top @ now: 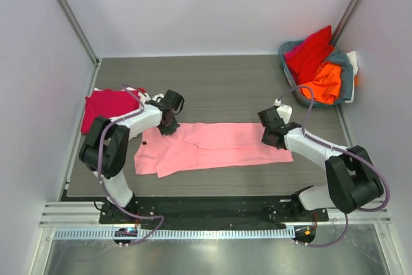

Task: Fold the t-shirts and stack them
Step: Fold the tshirt

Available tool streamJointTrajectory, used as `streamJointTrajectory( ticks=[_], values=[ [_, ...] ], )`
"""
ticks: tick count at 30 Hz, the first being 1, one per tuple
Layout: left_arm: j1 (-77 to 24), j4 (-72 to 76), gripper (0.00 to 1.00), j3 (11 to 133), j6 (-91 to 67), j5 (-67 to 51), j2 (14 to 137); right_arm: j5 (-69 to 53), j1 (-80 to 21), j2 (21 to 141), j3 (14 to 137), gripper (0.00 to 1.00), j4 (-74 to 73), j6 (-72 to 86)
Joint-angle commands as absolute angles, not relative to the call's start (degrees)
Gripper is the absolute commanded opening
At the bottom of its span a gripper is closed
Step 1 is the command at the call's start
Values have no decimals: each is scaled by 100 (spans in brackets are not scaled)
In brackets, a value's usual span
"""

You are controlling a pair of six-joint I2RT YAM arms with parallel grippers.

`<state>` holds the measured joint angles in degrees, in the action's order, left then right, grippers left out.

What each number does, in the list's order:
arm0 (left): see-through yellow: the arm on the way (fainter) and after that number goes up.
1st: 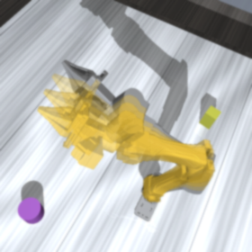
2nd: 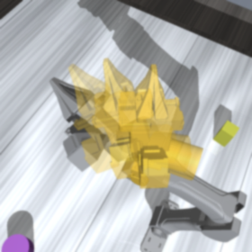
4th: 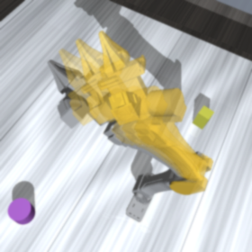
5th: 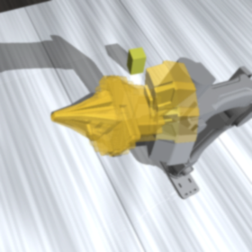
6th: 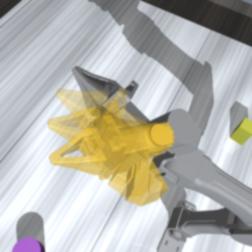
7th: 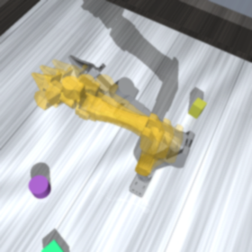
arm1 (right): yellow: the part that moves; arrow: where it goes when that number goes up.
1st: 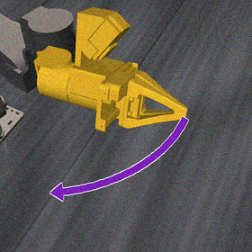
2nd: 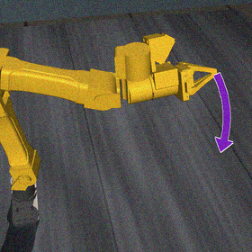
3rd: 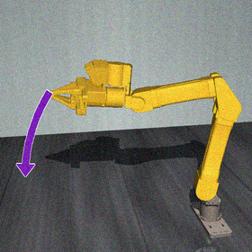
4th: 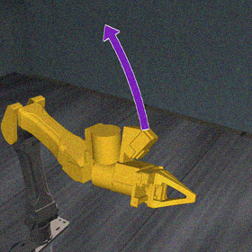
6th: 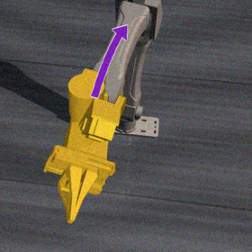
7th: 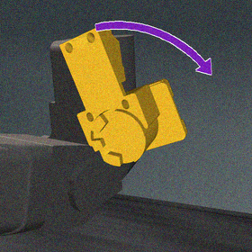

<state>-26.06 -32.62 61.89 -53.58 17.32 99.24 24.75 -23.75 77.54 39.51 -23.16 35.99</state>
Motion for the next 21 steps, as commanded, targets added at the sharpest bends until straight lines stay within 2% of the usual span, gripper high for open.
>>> streamJointTrajectory(
  ticks=[1, 7, 12, 16, 21],
  values=[
    [-2575, -3278, 0, 6582, -5327, 1872, 10230, 2435, -2347, 7988, 4210, 1, -1899, 3481],
    [-2575, -3454, 0, 7197, -5186, 1732, 11038, 2145, -2347, 8262, 4044, 1, -1784, 3542],
    [-2566, -3708, 0, 7908, -4958, 1731, 11688, 1293, -2355, 8051, 3516, 1, -1749, 3858],
    [-2523, -4051, 0, 8910, -4720, 1749, 12408, 844, -2521, 7560, 3217, 1, -2056, 4113],
    [-2452, -4447, 0, 10948, -4527, 1242, 13621, 519, -3136, 6533, 2953, 1, -2425, 4622]
  ],
)
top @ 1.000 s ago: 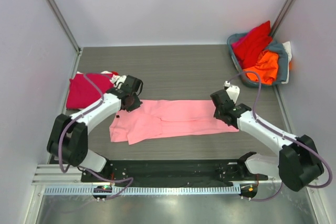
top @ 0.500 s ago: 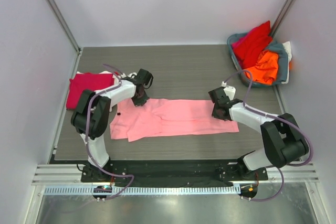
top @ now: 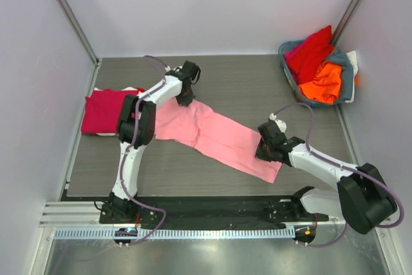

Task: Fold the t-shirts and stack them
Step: Fold the tshirt

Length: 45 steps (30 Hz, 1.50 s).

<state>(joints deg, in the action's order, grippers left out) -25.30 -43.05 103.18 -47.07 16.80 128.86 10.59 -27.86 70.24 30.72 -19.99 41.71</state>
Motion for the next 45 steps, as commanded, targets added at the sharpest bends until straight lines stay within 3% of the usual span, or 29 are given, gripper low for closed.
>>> streamJointTrajectory(
  ticks=[1, 6, 13, 20, 25, 35, 45],
  values=[
    [-2461, -4508, 0, 11264, -4526, 1100, 13780, 310, -3259, 6443, 2918, 1, -2417, 4910],
    [-2470, -4449, 0, 13013, -4798, 89, 14912, 131, -4680, 6293, 2953, 1, -2180, 5878],
    [-2479, -3455, 0, 14025, -5317, -1001, 15748, 342, -5922, 6671, 3400, 1, -1740, 6505],
    [-2426, -2866, 0, 14037, -5440, -931, 15803, 2046, -5863, 6635, 4788, 1, -3276, 5582],
    [-2399, -2400, 0, 13948, -5669, -1458, 15820, 2679, -5801, 7118, 4852, 1, -4043, 5283],
    [-2391, -2320, 0, 13702, -5616, -1538, 15574, 3217, -5625, 7532, 4386, 1, -4166, 5379],
    [-2391, -2224, 0, 13553, -5634, -1635, 15574, 2989, -5625, 8297, 4026, 1, -3850, 5493]
  ],
)
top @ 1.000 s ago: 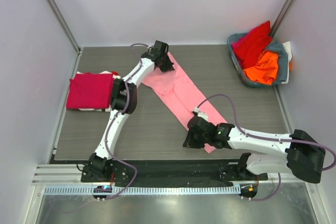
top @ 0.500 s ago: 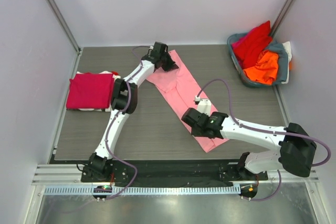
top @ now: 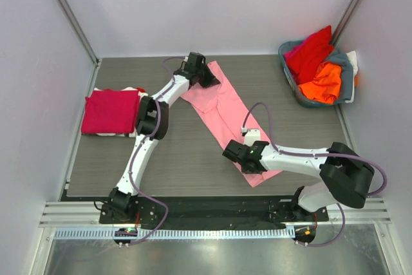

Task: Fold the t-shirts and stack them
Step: Fold the tshirt

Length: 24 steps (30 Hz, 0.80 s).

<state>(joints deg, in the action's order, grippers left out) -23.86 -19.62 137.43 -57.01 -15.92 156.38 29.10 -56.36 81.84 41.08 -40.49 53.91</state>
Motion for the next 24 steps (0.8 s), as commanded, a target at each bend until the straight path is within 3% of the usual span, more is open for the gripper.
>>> streamJointTrajectory(
  ticks=[1, 8, 16, 24],
  values=[
    [-2391, -2215, 0, 13544, -5634, -1626, 15592, 2919, -5634, 8349, 3973, 1, -3736, 5493],
    [-2382, -2180, 0, 13693, -5634, -1608, 15688, 2303, -6371, 8893, 4060, 1, -3217, 5914],
    [-2329, -2346, 0, 13913, -5485, -1556, 15847, 2013, -7672, 9905, 5536, 1, -3076, 6521],
    [-2312, -1418, 1, 14053, -5423, -1977, 16040, 2328, -7638, 9143, 5898, 1, -3059, 6048]
  ],
)
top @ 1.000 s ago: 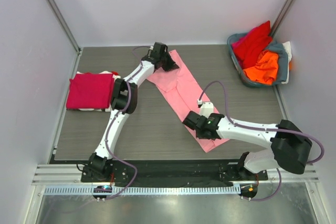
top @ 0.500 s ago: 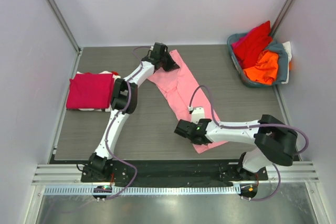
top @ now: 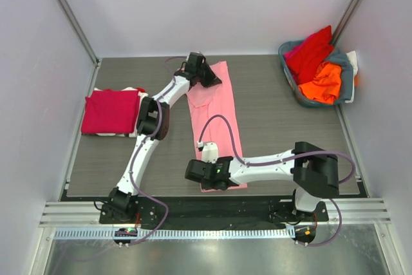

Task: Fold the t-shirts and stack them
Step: Fold the tshirt

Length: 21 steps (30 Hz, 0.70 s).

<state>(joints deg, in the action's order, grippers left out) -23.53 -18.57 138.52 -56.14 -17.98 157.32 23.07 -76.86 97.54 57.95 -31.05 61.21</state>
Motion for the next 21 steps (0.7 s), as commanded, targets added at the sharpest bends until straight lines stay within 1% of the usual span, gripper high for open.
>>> streamJointTrajectory(
  ticks=[1, 2, 5, 6, 8, 9, 11, 12, 15, 16, 18, 20, 21],
  values=[
    [-2312, -1345, 1, 14115, -5432, -1995, 16153, 2346, -7533, 9001, 5845, 1, -3067, 6021],
    [-2312, -1310, 2, 14289, -5449, -2021, 16189, 2364, -7463, 8852, 5775, 3, -3067, 6003],
    [-2312, -1038, 9, 14326, -5511, -2074, 16181, 2277, -7076, 8202, 5398, 8, -3067, 5968],
    [-2303, -985, 15, 14309, -5502, -2118, 16128, 2207, -6962, 7870, 5170, 14, -3067, 5950],
    [-2303, -949, 25, 14108, -5423, -2145, 15823, 2162, -6690, 7481, 4923, 19, -3076, 5924],
    [-2303, -932, 35, 13967, -5371, -2118, 15681, 2127, -6610, 7305, 4678, 23, -3076, 5906],
    [-2276, -923, 45, 13712, -5177, -2101, 15165, 2074, -6400, 6734, 4440, 27, -3111, 5889],
    [-2268, -932, 54, 13424, -5081, -2057, 14987, 2057, -6338, 6550, 4230, 28, -3198, 5871],
    [-2268, -1263, 68, 13272, -4694, -1969, 14338, 2013, -6083, 6092, 3904, 30, -3374, 5871],
    [-2268, -1396, 71, 13271, -4598, -1934, 14204, 1987, -6039, 6039, 3841, 31, -3471, 5854],
    [-2268, -1817, 74, 13202, -4351, -1881, 13714, 1960, -5907, 5968, 3692, 33, -3576, 5801],
    [-2276, -1968, 75, 12729, -4246, -1828, 13292, 1943, -5845, 5942, 3613, 33, -3638, 5775],
    [-2276, -2064, 76, 12457, -4184, -1785, 13080, 1934, -5827, 5924, 3560, 35, -3639, 5748]
  ],
)
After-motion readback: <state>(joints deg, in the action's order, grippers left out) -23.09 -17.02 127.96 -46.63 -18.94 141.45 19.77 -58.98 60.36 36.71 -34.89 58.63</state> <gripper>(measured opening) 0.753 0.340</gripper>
